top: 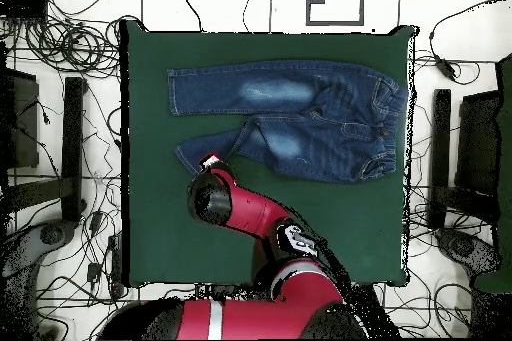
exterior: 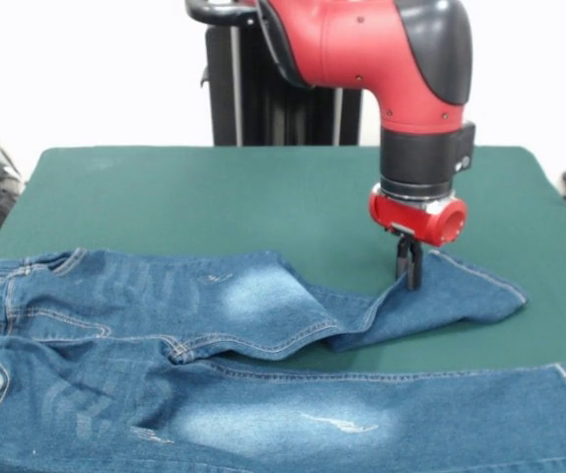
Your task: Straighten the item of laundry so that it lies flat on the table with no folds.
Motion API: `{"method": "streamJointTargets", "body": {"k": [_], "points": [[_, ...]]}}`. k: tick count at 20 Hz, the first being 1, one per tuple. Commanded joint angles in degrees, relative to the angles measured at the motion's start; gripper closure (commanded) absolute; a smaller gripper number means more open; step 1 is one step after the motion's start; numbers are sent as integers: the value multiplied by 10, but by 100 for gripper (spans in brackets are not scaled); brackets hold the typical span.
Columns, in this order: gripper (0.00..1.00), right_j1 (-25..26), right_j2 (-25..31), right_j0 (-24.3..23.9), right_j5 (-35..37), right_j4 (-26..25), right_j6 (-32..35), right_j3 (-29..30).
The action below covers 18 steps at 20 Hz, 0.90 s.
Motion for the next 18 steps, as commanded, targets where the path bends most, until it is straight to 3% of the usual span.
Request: {"method": "streamJointTargets", "body": {"k": [1, 7, 13, 18], "points": [[100, 34, 10, 24, -15, 19, 86, -24], [100, 30, 4, 35, -4, 40, 99, -29], [100, 27, -37, 93, 24, 131, 129, -53], [100, 25, -37, 92, 55, 165, 115, -70]]}}
